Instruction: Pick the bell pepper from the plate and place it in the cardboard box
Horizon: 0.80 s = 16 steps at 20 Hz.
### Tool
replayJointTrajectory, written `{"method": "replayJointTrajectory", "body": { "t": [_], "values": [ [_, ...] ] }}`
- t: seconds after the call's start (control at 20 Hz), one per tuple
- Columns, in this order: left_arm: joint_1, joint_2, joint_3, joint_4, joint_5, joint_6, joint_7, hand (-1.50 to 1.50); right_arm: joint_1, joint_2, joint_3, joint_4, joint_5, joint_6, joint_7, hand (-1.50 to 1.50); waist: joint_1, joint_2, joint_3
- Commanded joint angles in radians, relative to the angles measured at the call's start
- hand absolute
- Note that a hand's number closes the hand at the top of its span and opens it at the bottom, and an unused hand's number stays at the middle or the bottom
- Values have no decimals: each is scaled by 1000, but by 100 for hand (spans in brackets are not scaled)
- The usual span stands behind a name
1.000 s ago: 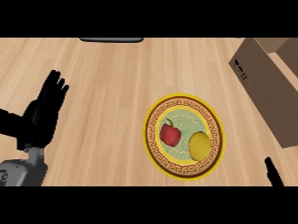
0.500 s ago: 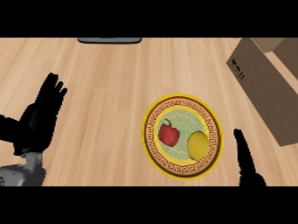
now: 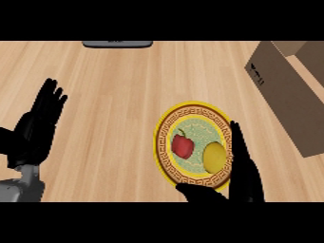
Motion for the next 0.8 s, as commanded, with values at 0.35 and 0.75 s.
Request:
{"method": "replayJointTrajectory", "body": {
  "t": [0.35, 0.75],
  "values": [
    [61, -42, 39, -34, -33, -51, -4, 0, -64, 20, -1, 121, 15, -89, 52, -150, 0, -1, 0],
    [55, -69, 56, -63, -66, -61, 36, 0, -116, 20, 16, 273, -54, -184, -17, -150, 0, -1, 0]
  ]
}}
